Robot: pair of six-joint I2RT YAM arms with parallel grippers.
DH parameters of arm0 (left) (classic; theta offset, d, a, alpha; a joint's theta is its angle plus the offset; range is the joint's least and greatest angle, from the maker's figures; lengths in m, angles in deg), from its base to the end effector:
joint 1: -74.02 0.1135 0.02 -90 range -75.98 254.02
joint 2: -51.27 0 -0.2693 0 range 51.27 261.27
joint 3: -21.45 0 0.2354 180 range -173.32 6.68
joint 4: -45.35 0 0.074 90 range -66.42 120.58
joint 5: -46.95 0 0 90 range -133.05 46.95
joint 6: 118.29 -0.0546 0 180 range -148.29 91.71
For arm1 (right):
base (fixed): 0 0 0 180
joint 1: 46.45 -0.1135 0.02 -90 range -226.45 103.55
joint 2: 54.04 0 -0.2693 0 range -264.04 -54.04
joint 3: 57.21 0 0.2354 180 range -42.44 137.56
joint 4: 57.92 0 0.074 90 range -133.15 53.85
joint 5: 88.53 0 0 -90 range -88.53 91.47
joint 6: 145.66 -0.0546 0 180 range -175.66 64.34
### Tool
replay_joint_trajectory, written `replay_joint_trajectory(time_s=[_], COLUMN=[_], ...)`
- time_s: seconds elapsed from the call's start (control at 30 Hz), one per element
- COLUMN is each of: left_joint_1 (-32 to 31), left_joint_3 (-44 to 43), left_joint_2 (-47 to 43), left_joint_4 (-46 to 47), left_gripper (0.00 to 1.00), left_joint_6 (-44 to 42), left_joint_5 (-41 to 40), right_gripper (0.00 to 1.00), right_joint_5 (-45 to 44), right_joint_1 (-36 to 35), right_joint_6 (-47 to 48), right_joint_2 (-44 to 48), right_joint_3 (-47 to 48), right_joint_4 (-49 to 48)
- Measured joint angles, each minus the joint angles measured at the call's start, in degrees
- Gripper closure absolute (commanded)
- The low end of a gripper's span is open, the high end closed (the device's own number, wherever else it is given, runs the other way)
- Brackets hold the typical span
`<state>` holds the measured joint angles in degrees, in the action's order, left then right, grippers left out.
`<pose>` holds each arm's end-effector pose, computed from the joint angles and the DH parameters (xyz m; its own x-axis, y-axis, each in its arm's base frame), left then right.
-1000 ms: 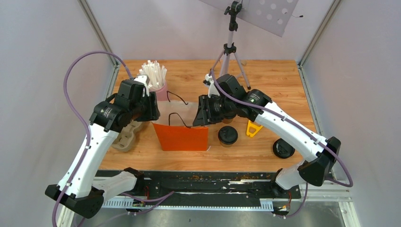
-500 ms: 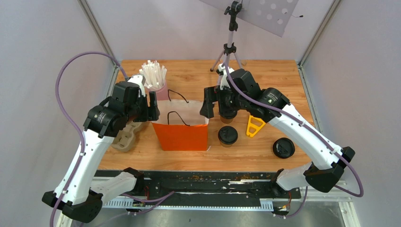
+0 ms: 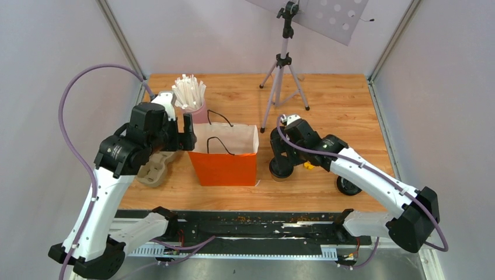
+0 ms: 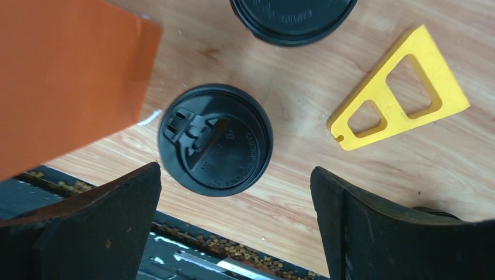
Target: Pack the takeout coffee
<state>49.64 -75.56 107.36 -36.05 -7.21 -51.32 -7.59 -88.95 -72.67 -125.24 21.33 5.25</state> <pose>0.1353 -0.0527 0.4081 -0.6628 -0.0904 -0.7433 0.0755 0.9796 -0.1864 0.1817 0.1548 0.2927 -0.7594 -0.3040 -0.5752 -0.3972 0.9169 0.0397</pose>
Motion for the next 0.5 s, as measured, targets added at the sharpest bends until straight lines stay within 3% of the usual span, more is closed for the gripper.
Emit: replay_joint_trajectory(time_s=[0.17, 0.5], left_joint_1=[0.0, 0.0], left_joint_3=[0.0, 0.0], left_joint_2=[-1.4, -3.3], left_joint_4=[0.1, 0.0], left_gripper=[0.0, 0.0], left_joint_6=[-0.9, -1.3], left_joint_5=[0.2, -0.5], right_gripper=[0.03, 0.04], right_joint_5=[0.9, 4.8], right_joint_1=[0.0, 0.0], right_joint_6=[3.5, 8.1], right_joint_2=[3.4, 8.8], right_joint_3=[-8.7, -16.7], right_joint_4=[-7.8, -21.1])
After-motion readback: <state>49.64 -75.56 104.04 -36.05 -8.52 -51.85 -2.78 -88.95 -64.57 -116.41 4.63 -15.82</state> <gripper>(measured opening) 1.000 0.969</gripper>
